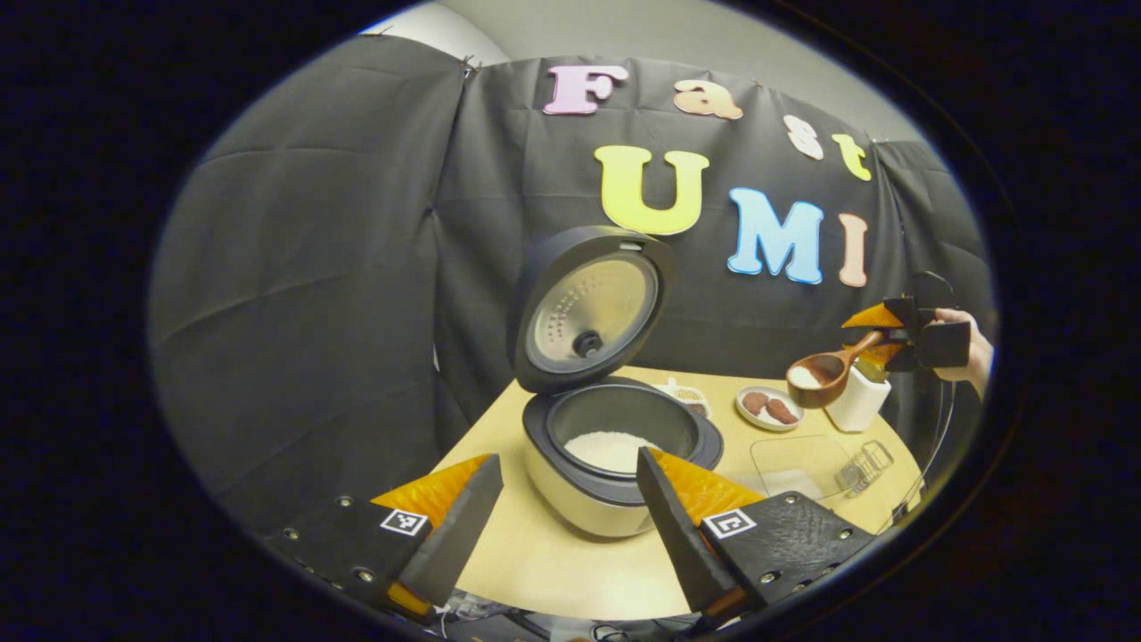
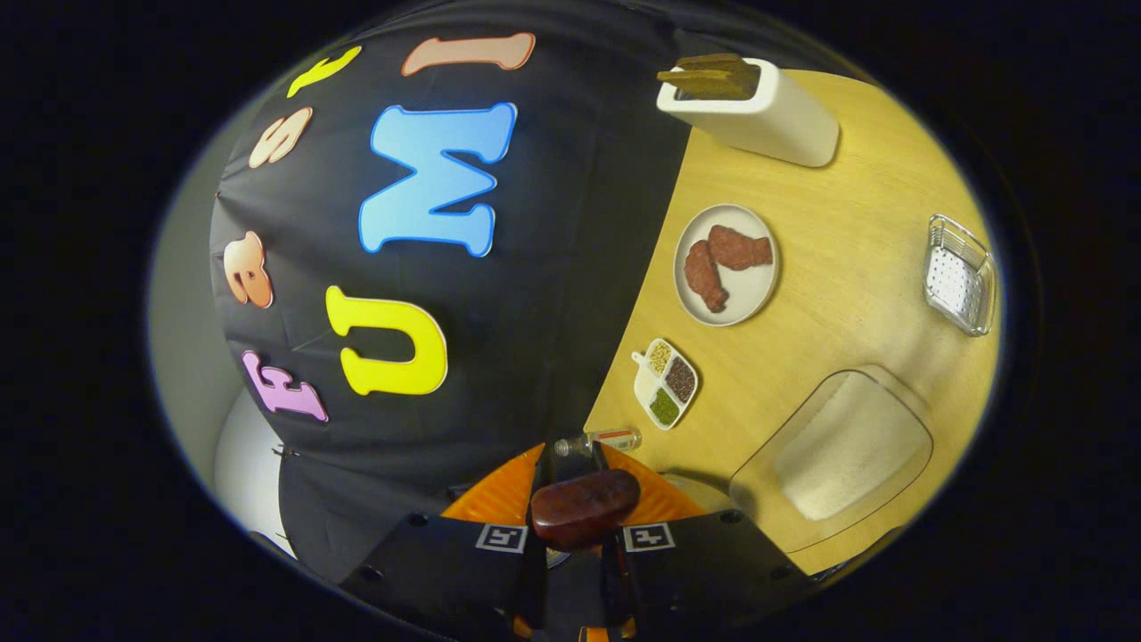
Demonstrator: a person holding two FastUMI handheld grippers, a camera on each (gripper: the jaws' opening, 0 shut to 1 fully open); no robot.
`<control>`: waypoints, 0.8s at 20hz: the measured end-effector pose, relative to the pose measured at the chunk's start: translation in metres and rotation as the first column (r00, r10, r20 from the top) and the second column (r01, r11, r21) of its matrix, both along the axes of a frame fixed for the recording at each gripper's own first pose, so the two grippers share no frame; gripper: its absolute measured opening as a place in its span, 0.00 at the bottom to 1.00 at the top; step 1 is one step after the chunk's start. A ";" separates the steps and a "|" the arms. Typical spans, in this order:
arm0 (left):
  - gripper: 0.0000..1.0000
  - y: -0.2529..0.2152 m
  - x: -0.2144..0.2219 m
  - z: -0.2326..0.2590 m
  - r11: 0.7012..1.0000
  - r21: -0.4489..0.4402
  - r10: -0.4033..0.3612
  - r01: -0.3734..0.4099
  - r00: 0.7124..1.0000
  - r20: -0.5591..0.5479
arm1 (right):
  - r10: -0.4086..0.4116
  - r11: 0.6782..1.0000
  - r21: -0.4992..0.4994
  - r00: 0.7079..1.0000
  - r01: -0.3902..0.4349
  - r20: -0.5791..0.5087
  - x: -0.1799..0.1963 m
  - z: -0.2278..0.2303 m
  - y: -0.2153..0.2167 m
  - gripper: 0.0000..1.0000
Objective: Close the left gripper, press the button to open the rice cooker; take a wooden spoon from the chopstick holder with the right hand, scoop a spoonful of rice and pour it into the rice cooker, then put the wooden spoon back into the chopstick holder.
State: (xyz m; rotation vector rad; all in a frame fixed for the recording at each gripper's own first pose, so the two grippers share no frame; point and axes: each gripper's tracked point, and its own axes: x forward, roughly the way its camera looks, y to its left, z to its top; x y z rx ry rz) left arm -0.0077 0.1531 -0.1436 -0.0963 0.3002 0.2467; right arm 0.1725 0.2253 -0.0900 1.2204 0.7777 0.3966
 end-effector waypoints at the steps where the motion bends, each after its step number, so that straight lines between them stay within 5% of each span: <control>1: 0.99 0.004 -0.005 -0.001 1.000 -0.004 0.015 -0.015 1.000 -0.002 | 0.028 1.000 0.004 1.000 -0.028 0.006 -0.001 0.005 0.016 0.25; 11: 0.92 0.038 -0.045 -0.013 0.987 -0.022 0.162 -0.162 0.987 -0.022 | 0.285 0.948 -0.178 0.952 -0.262 0.114 -0.012 0.008 0.172 0.25; 16: 0.92 0.050 -0.056 -0.017 0.979 -0.007 0.204 -0.204 0.978 -0.045 | 0.369 0.894 -0.349 0.905 -0.282 0.212 -0.014 -0.001 0.225 0.25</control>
